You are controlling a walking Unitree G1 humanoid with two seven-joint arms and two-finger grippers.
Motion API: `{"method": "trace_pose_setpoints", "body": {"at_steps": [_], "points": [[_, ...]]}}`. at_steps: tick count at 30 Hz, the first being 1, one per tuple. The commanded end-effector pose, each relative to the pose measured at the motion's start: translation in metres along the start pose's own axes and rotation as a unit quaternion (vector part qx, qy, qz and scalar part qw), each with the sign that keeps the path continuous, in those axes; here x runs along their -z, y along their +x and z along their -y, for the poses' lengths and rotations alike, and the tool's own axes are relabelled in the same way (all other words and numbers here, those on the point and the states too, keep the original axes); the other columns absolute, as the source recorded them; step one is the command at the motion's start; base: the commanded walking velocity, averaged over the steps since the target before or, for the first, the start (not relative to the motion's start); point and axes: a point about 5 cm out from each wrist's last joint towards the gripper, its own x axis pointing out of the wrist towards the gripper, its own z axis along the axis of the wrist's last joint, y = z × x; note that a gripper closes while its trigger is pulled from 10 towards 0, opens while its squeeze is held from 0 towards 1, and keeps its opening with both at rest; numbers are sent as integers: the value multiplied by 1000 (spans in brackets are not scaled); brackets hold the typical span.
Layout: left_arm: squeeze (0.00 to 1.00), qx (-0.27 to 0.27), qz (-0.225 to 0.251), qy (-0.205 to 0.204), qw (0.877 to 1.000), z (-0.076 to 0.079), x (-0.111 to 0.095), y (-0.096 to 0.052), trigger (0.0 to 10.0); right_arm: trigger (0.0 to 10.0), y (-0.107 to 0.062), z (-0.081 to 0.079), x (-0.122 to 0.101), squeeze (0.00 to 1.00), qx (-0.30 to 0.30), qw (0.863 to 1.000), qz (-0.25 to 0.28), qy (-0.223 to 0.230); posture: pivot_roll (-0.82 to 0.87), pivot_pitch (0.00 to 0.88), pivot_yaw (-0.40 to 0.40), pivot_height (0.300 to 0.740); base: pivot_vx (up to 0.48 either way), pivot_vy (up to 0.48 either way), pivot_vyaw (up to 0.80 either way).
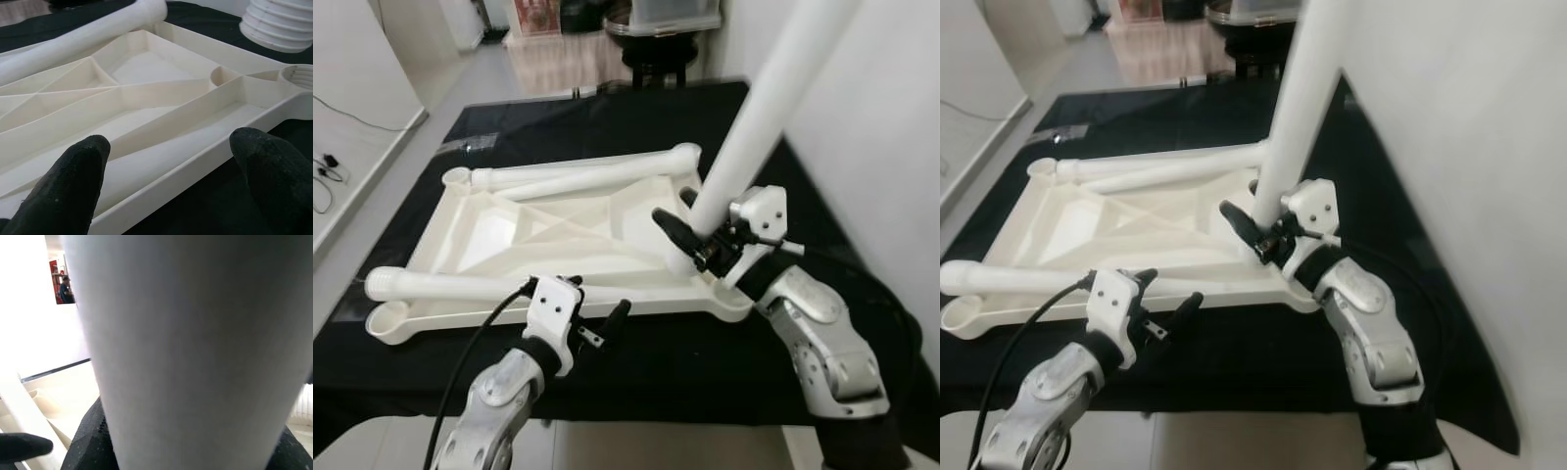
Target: Building children table
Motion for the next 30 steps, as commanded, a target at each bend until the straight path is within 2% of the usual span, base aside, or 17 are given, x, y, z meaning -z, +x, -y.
{"method": "trace_pose_setpoints", "body": {"at_steps": [1, 7, 10, 12, 13, 19, 20, 23, 26, 27, 30], "points": [[0, -2, -5, -5, 1000, -2, 1, -4, 10000, 10000, 0, -5, 0, 0, -14, 1000, 2, 7, -110, 162, 78, 740, 0, -480, 0], [0, 1, -17, -16, 1000, 1, 3, -7, 10000, 10000, -4, -7, 4, 0, -29, 999, -13, 2, -111, 173, 77, 740, 0, -480, 0], [0, 25, -27, -27, 999, 7, 5, -13, 10000, 10000, -4, -7, 5, 0, -37, 999, -19, 3, -109, 183, 77, 740, 0, 0, 0], [0, 42, -32, -33, 998, 10, 6, -17, 10000, 10000, -1, -12, 4, 0, -52, 998, -18, 9, -111, 188, 81, 740, 0, 0, 0], [0, 62, -38, -38, 997, 16, 7, -21, 10000, 10000, 3, -22, 2, 0, -86, 996, -17, 14, -107, 194, 81, 740, 0, 0, 0], [0, 75, -45, -40, 995, 20, 8, -24, 10000, 10000, 6, -32, 3, 0, -141, 990, -27, 14, -102, 205, 82, 740, 0, 0, 0], [0, 90, -46, -40, 994, 24, 5, -27, 10000, 10000, 7, -31, 2, 0, -176, 983, -35, 23, -101, 222, 83, 740, 0, 0, 0], [0, 92, -46, -41, 994, 24, 5, -27, 10000, 10000, 7, -31, 2, 0, -180, 983, -35, 24, -101, 222, 83, 740, 0, 0, 0], [0, 129, -45, -25, 990, 33, -1, -35, 10000, 10000, 11, -15, -11, 0, -204, 978, -21, 28, -93, 279, 75, 740, 0, 0, 0], [0, 129, -45, -25, 990, 33, -1, -35, 10000, 10000, 11, -15, -11, 0, -204, 978, -21, 28, -93, 279, 75, 740, 0, 0, 0], [0, 133, -41, -28, 990, 37, -5, -39, 10000, 10000, 10, 0, -12, 0, -205, 978, -26, 26, -82, 304, 73, 740, 0, 0, 0]]}}
